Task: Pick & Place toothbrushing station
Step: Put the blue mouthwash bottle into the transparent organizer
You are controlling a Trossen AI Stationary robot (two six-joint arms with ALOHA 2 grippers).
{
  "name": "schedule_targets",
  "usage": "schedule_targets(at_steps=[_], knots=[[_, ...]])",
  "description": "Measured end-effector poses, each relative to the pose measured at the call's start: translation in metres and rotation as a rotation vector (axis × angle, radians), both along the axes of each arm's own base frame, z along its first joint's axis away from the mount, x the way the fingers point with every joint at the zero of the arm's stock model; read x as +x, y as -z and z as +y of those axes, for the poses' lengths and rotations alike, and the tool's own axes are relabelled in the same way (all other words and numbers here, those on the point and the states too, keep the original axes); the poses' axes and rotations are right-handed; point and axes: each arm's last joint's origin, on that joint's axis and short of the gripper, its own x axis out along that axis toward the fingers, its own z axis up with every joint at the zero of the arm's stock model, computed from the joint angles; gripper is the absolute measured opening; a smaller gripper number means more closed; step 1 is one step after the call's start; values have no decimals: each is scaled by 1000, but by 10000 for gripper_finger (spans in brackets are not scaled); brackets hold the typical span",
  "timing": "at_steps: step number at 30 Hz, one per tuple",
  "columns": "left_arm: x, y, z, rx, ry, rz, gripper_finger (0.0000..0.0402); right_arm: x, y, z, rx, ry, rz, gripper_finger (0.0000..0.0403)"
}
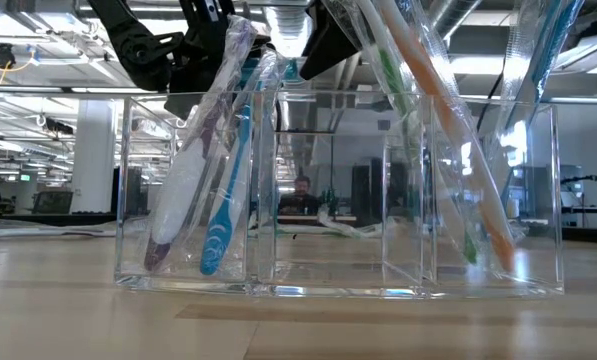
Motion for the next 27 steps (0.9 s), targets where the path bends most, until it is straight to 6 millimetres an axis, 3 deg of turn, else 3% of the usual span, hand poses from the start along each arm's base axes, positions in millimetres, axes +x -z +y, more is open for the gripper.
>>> schedule_targets(at_steps=[11, 27], knots=[[0, -1, 0, 0, 7, -7, 165, 4, -13, 5, -9, -58, -9, 85], [0, -1, -2, 20, 35, -41, 163, 5, -12, 4, 12, -145, 3, 85]])
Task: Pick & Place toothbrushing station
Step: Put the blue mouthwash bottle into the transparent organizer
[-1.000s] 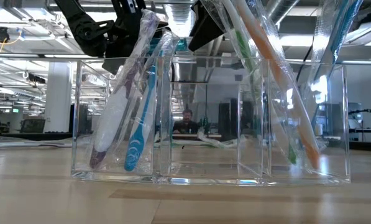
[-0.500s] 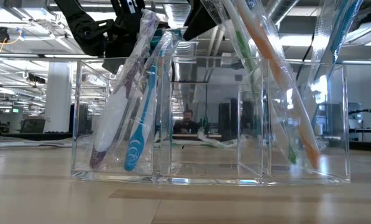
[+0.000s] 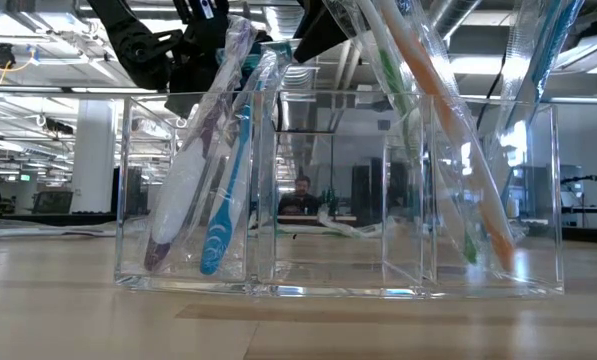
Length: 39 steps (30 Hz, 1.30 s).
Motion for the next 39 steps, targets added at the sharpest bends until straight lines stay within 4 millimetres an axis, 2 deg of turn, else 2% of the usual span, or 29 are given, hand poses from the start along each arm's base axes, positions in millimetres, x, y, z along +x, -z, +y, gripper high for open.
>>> schedule_targets(at_steps=[5, 12, 15, 17, 22, 26, 31, 39], knots=[[0, 0, -4, 20, 24, -26, 147, 1, 0, -3, 3, 3, 0, 85], [0, 1, -3, 26, 27, -27, 75, 1, -1, -3, 12, -2, -6, 85], [0, 1, -3, 38, 29, -40, 61, 1, -1, -3, 18, 0, -6, 86], [0, 1, -3, 44, 30, -48, 62, 1, -1, -3, 29, 11, -10, 101], [0, 0, -3, 72, 32, -85, 71, 0, -1, -1, 51, 33, -2, 166], [1, 1, -3, 109, 13, -111, 66, -3, -6, 0, 53, 66, -20, 190], [1, 3, -2, 199, -38, -164, 68, -14, -15, -2, 72, 124, -9, 182], [-5, 16, -1, 352, -137, -197, 68, -29, -28, -4, 121, 183, 0, 135]])
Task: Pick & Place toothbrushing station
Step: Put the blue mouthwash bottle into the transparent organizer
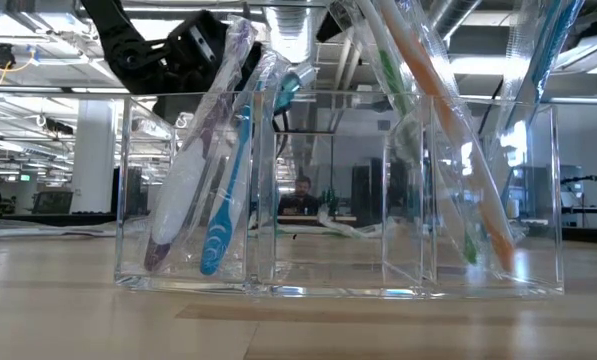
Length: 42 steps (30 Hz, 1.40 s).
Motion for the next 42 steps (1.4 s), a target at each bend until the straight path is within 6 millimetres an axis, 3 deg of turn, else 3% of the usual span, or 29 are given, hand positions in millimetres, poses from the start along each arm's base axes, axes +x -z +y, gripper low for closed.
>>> schedule_targets(at_steps=[7, 14, 22, 27, 42], knots=[[2, 4, -17, 153, -29, -71, 68, -7, -10, 7, 9, -23, -45, 104], [6, 5, -41, 221, 6, -136, 68, -9, -11, 11, 9, -35, -42, 98], [21, 39, -45, 192, 21, -199, 68, -9, -11, 12, 11, -37, -47, 98], [25, 49, -56, 140, 79, -272, 68, -9, -11, 13, 10, -41, -46, 98], [24, 47, -82, 183, 141, -350, 68, -9, -11, 13, 11, -40, -46, 98]])
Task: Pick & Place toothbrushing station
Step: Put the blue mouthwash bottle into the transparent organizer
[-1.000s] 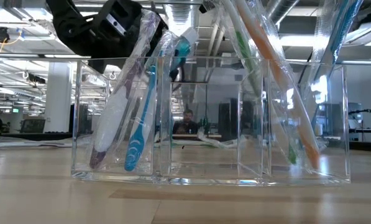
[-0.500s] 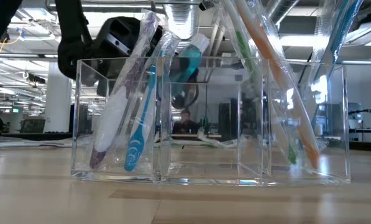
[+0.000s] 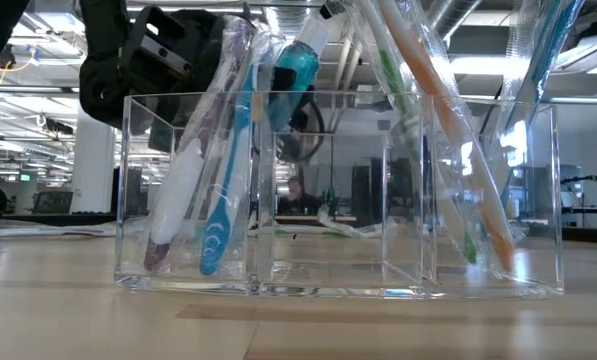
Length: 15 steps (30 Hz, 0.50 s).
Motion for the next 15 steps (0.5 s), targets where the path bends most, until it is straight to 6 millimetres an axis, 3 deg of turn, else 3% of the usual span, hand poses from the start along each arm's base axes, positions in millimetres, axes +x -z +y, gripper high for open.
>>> schedule_targets(at_steps=[15], knots=[[4, -8, -21, 13, 51, -61, 68, 0, 0, 0, -1, -1, 0, 98]])
